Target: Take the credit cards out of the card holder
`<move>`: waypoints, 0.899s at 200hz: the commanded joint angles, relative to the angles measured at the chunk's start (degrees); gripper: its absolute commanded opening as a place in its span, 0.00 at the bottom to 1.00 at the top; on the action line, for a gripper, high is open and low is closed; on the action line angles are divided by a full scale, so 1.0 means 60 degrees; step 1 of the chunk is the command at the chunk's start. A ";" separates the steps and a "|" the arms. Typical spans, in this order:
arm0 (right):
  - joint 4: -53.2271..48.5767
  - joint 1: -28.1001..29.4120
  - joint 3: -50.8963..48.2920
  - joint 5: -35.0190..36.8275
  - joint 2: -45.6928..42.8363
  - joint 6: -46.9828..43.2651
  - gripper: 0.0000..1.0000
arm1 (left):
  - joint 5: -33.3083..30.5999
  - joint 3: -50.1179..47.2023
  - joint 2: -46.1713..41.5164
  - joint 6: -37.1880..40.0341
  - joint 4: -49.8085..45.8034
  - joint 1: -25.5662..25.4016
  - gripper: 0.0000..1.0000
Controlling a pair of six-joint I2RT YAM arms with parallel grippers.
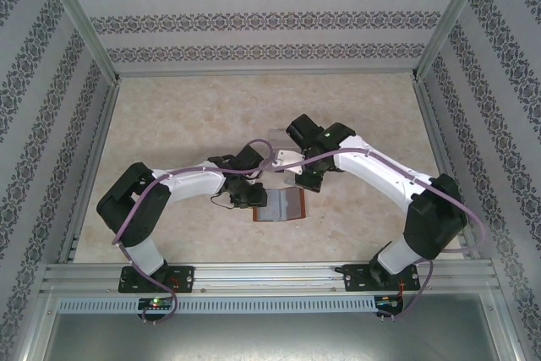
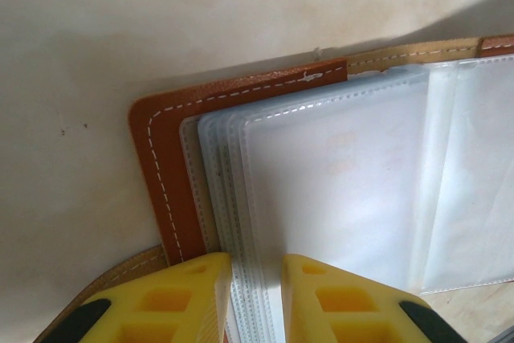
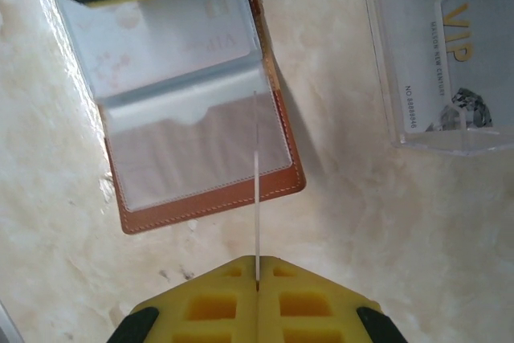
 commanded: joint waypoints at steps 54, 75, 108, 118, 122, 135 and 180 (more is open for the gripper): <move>-0.1243 -0.0845 0.1809 -0.0491 0.1412 -0.2322 0.00 | 0.0061 -0.0307 0.0090 -0.0190 -0.0162 -0.0118 0.26; -0.1382 -0.1025 0.2364 -0.0628 0.1835 -0.2597 0.00 | 0.0093 -0.0430 0.0049 -0.0284 -0.0045 -0.0119 0.26; -0.1767 -0.1237 0.3478 -0.0769 0.2630 -0.2889 0.00 | 0.0082 -0.0627 -0.0043 -0.0409 0.0091 -0.0119 0.25; -0.1918 -0.1272 0.3856 -0.0800 0.2916 -0.2984 0.00 | 0.0084 -0.0657 -0.0058 -0.0435 0.0120 -0.0119 0.25; -0.1964 -0.1279 0.3939 -0.0805 0.2997 -0.3006 0.00 | 0.0082 -0.0673 -0.0067 -0.0436 0.0121 -0.0118 0.25; -0.2094 -0.1320 0.4412 -0.0886 0.3339 -0.3086 0.00 | 0.0094 -0.0686 -0.0080 -0.0454 0.0135 -0.0124 0.25; -0.2736 -0.1393 0.6013 -0.1155 0.4621 -0.3316 0.00 | 0.0112 -0.0697 -0.0058 -0.0422 0.0084 -0.0118 0.24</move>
